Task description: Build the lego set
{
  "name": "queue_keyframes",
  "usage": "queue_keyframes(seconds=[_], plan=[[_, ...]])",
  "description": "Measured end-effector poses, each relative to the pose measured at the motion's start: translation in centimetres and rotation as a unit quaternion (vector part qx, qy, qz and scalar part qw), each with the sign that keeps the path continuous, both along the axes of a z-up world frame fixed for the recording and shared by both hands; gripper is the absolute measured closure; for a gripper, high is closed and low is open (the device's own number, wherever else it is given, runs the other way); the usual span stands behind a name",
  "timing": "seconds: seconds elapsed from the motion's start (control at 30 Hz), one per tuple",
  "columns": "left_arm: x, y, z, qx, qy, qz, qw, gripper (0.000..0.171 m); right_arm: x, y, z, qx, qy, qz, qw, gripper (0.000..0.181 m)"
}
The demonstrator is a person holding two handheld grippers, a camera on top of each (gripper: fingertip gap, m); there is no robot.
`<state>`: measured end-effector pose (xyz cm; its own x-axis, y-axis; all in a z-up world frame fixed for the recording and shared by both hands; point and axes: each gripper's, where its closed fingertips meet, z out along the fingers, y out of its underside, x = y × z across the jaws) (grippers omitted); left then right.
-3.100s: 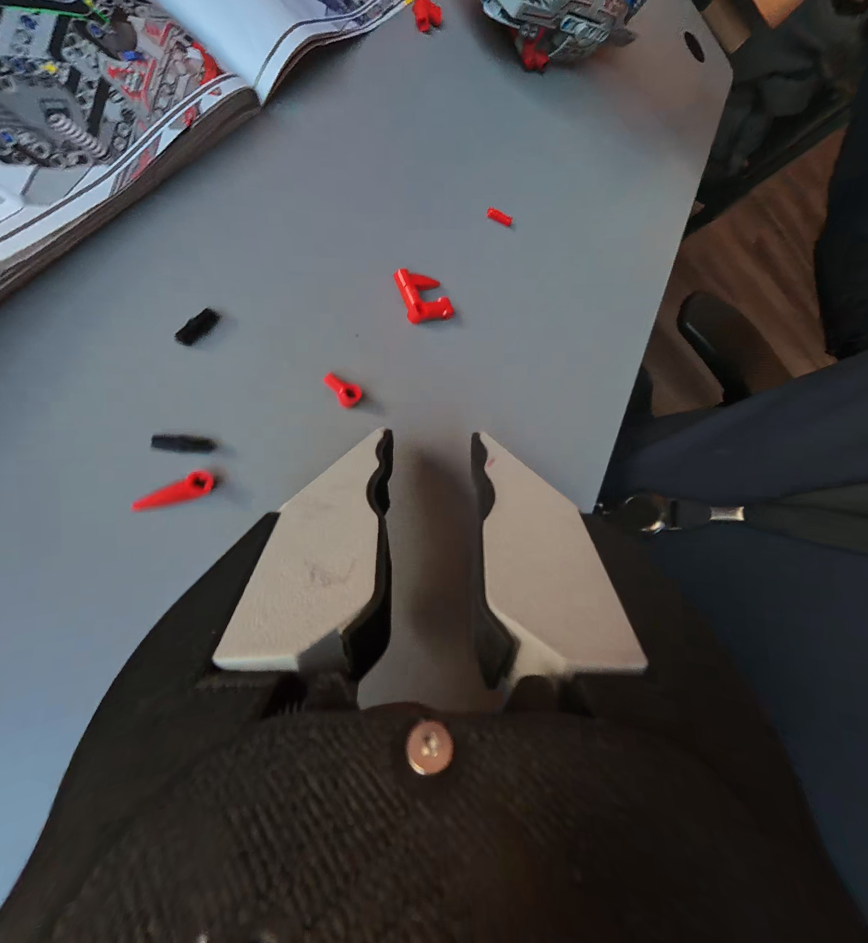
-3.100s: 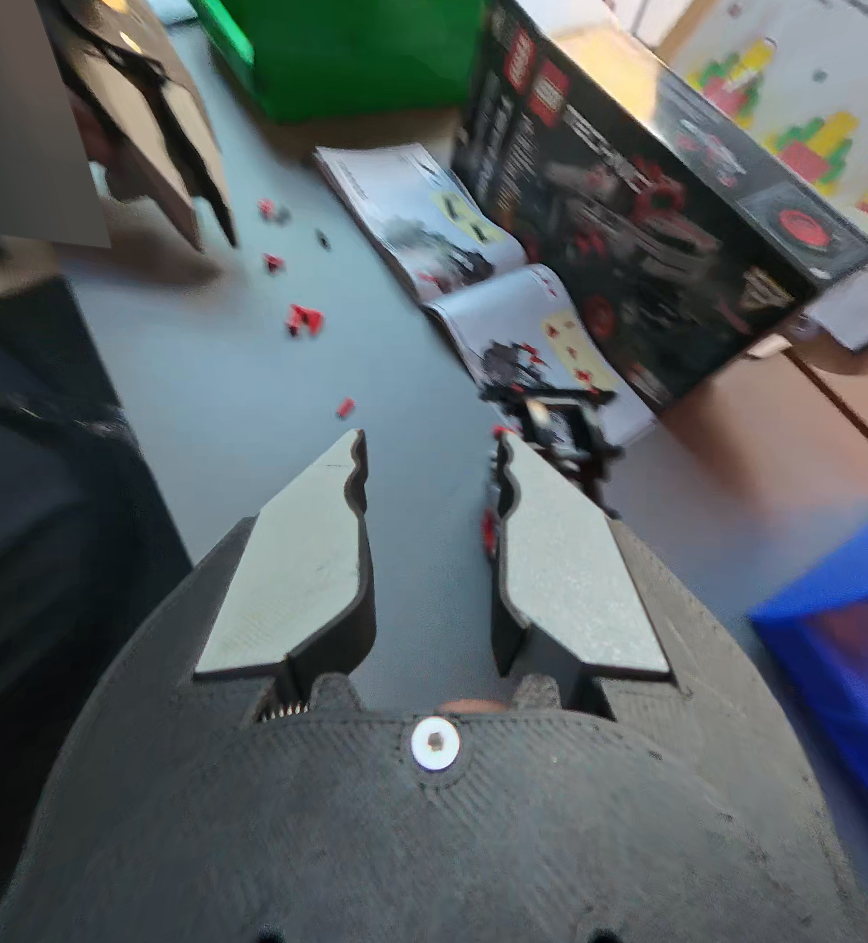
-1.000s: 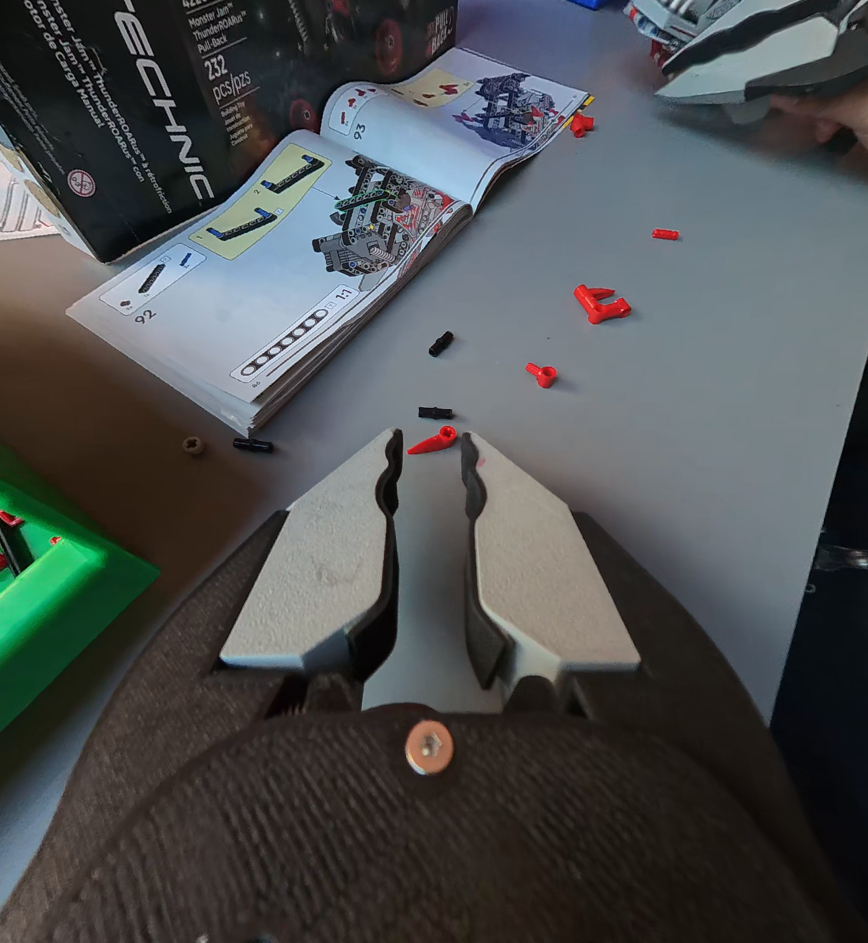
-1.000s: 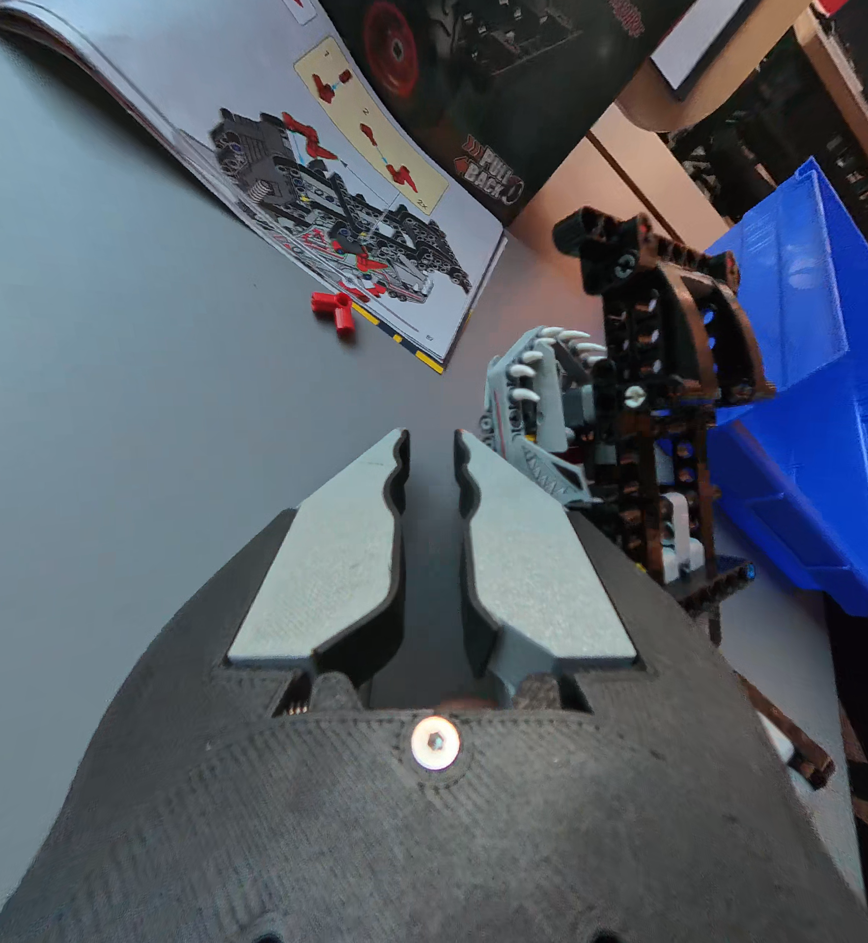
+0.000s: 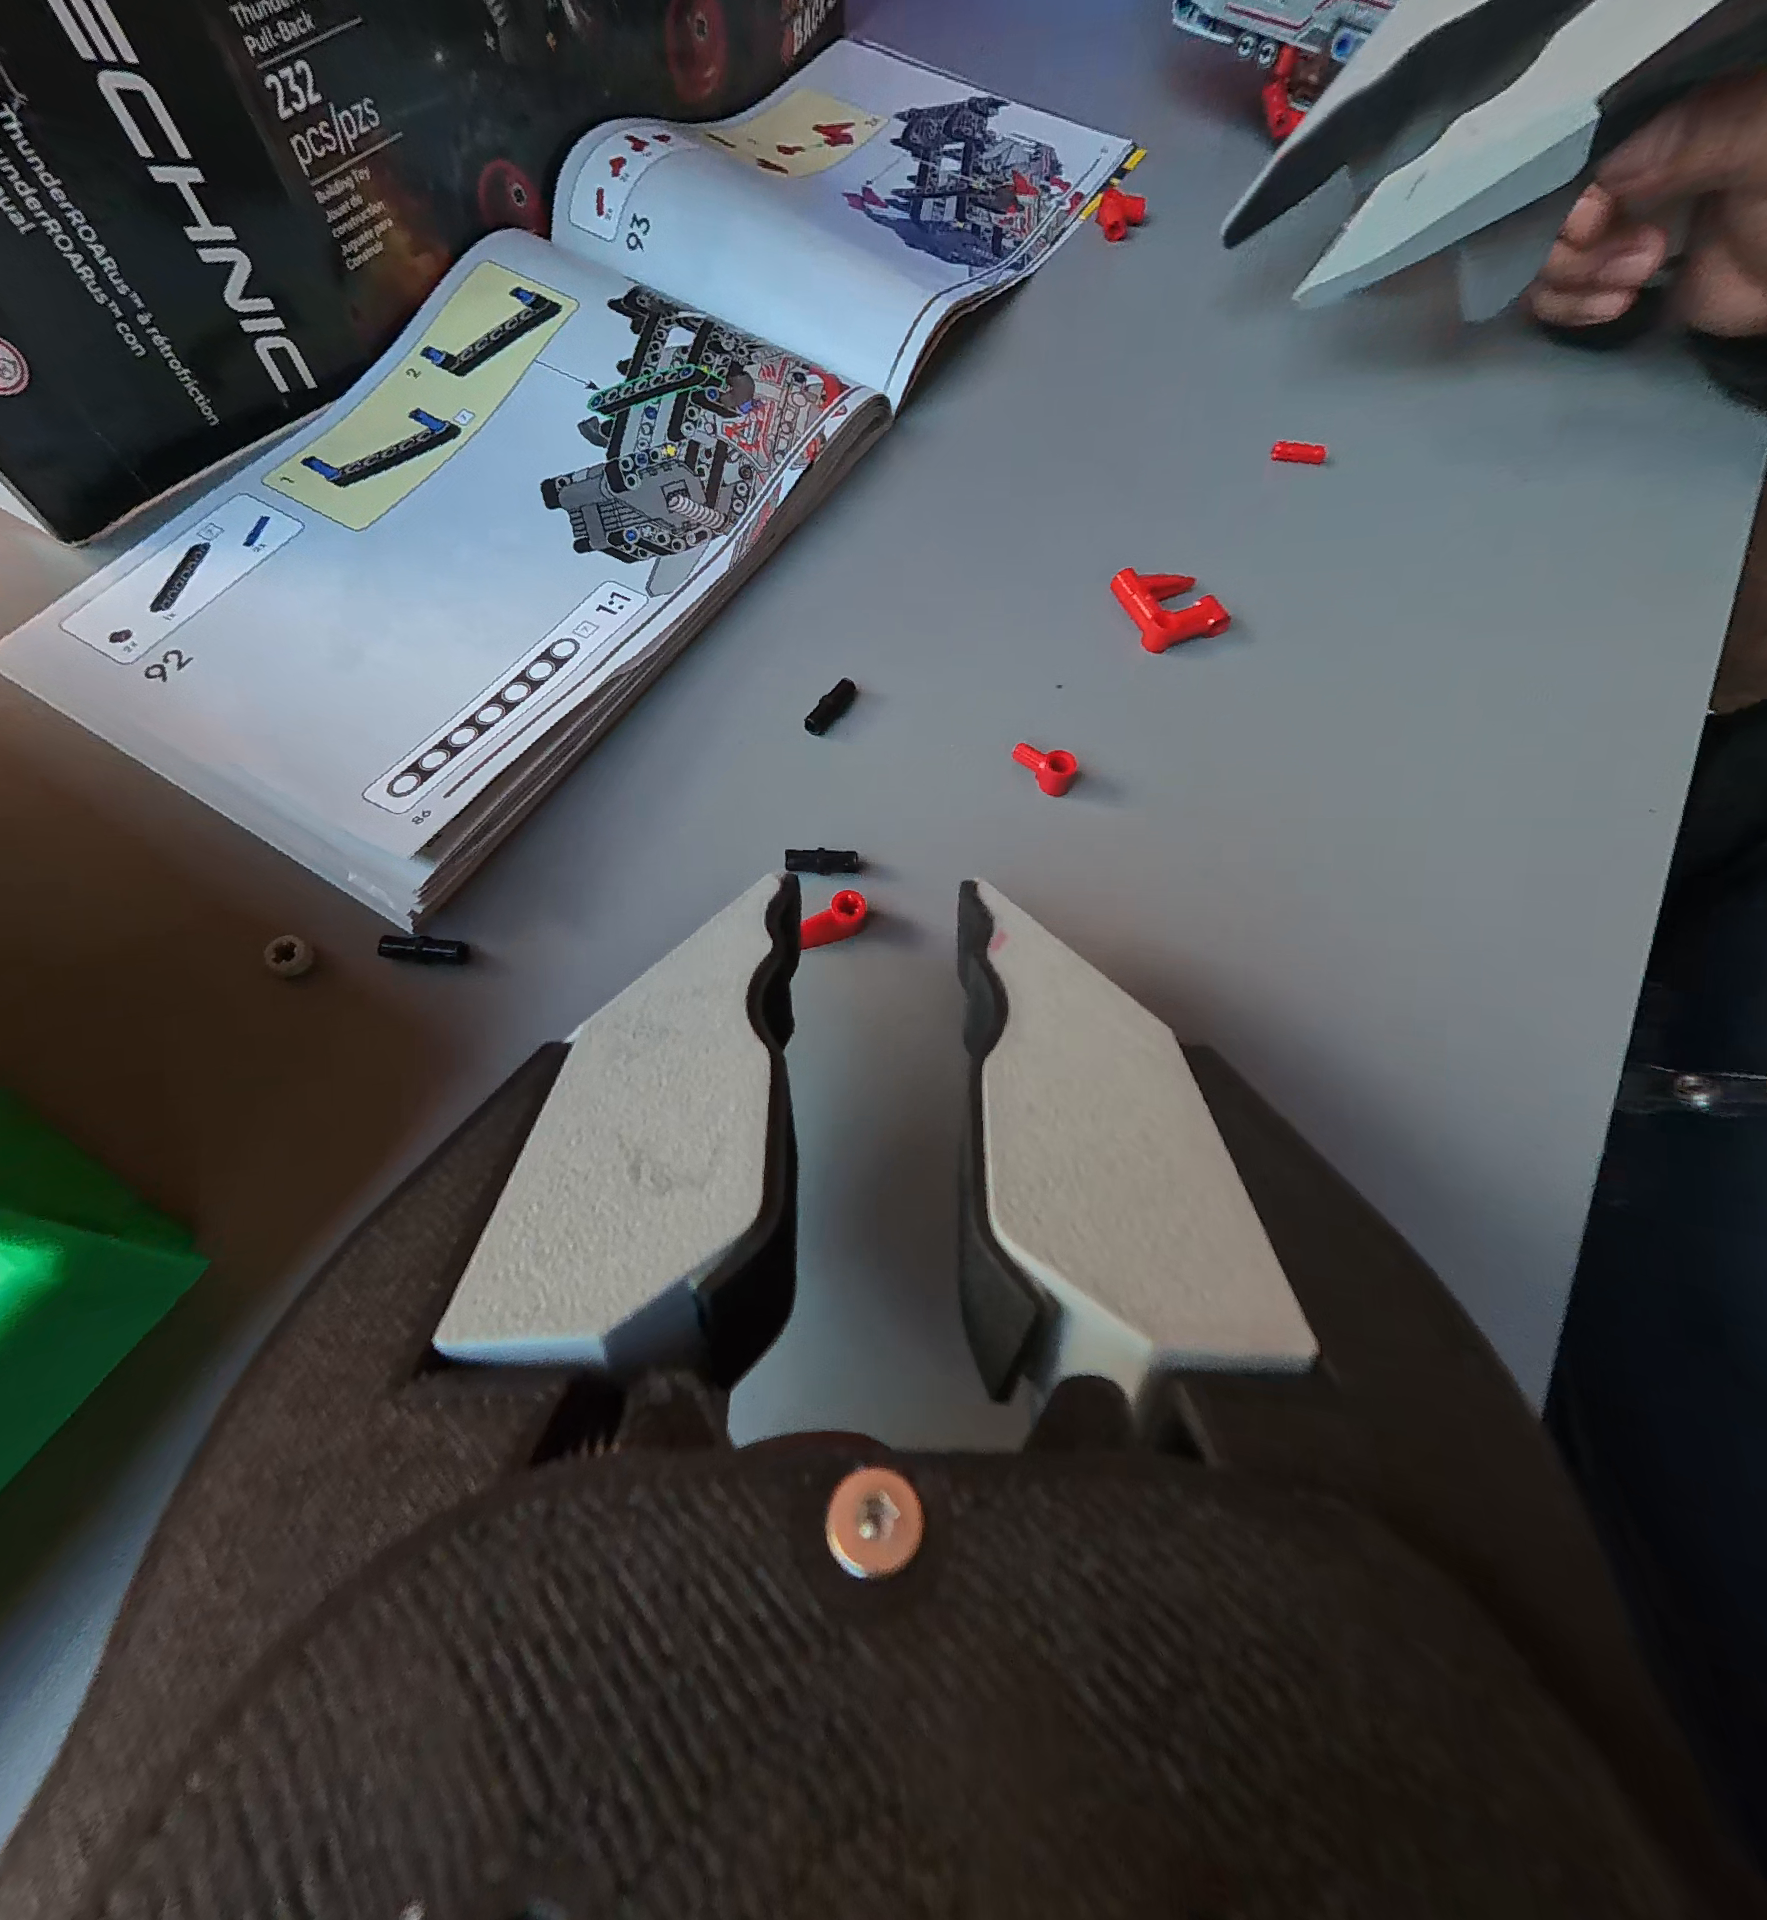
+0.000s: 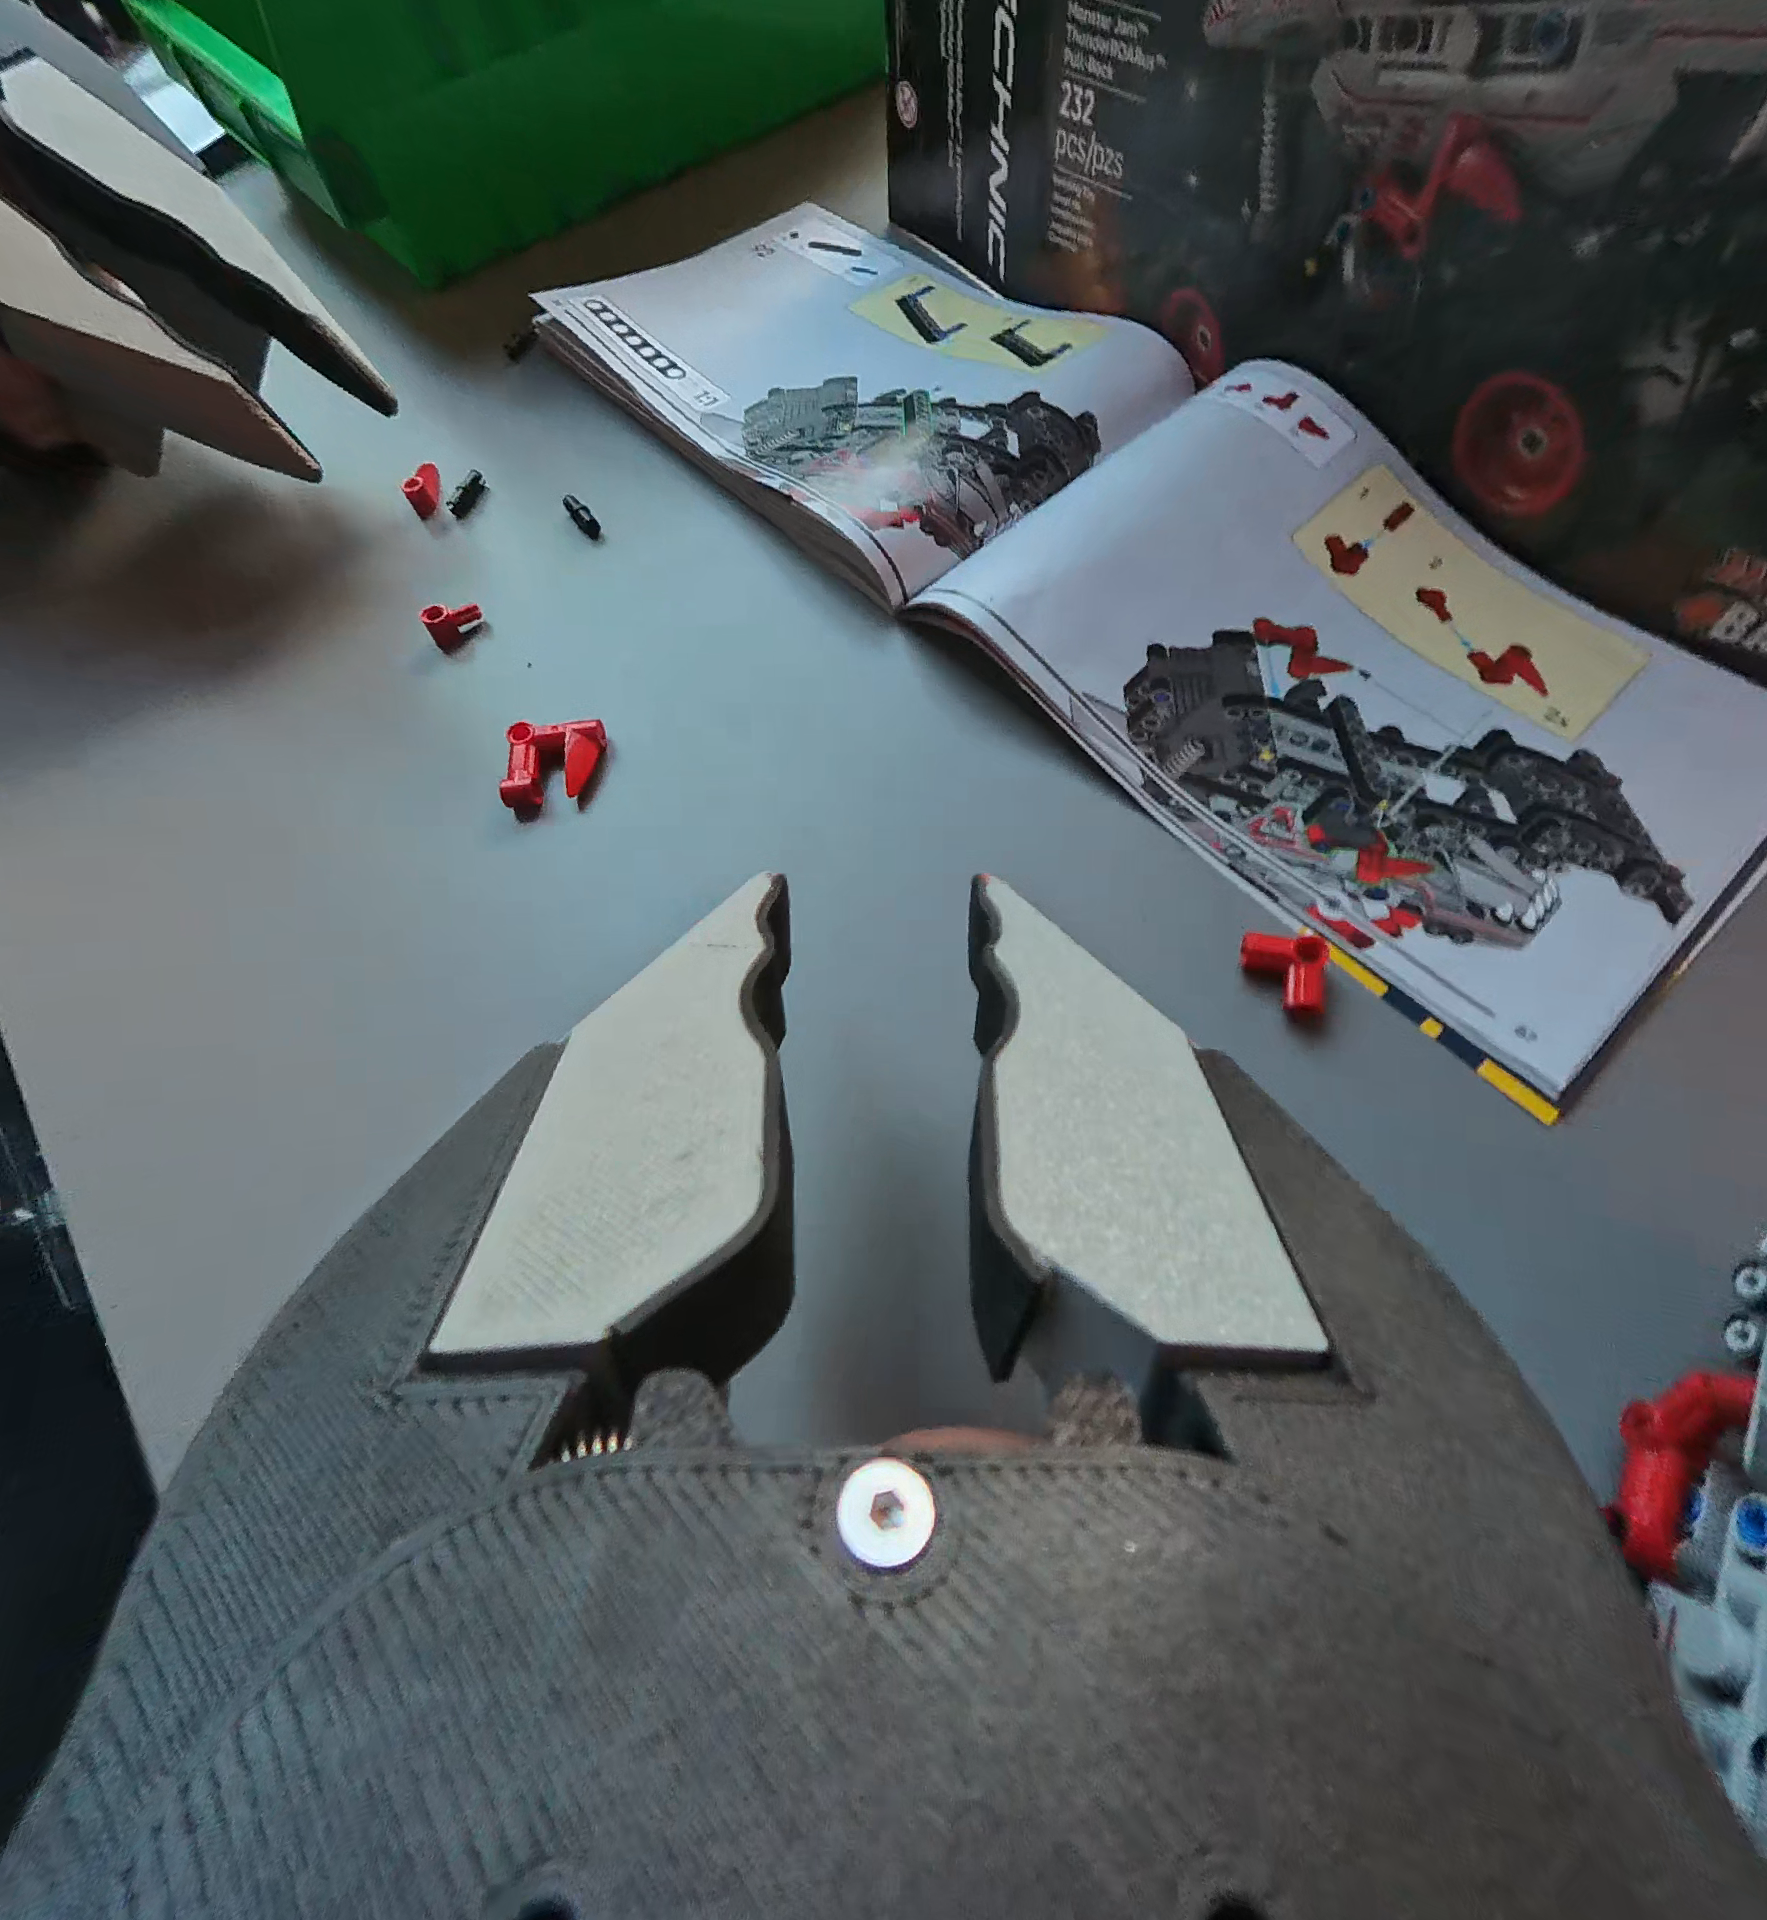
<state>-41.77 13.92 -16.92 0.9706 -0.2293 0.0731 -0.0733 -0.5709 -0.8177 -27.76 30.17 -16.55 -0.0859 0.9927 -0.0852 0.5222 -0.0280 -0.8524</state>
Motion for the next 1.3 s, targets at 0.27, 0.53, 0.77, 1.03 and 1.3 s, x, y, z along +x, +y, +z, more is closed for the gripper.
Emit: queue_keyframes(seconds=[0.27,0.53,0.77,1.03,1.3], plan=[[-0.8,-0.9,-1.4,-0.048,0.007,0.023,0.999,0.143,-1.3,-2.1,-0.1,0.006,-0.003,0.056,0.998,0.151],[-1.4,-0.3,-2.2,-0.065,0.067,-0.003,0.996,0.148,-2.6,-7.1,-0.5,0.045,-0.029,0.138,0.989,0.149],[0.8,0.6,-1.3,-0.052,0.065,-0.044,0.996,0.148,0.1,-4.1,0.0,0.046,-0.035,0.091,0.994,0.149],[4.5,2.0,-0.4,-0.032,0.062,-0.086,0.994,0.148,4.3,3.3,-1.0,0.064,-0.059,-0.076,0.993,0.151],[5.4,1.9,-1.2,-0.036,0.063,-0.079,0.994,0.147,1.0,7.2,-1.8,0.092,-0.078,-0.16,0.98,0.151]])
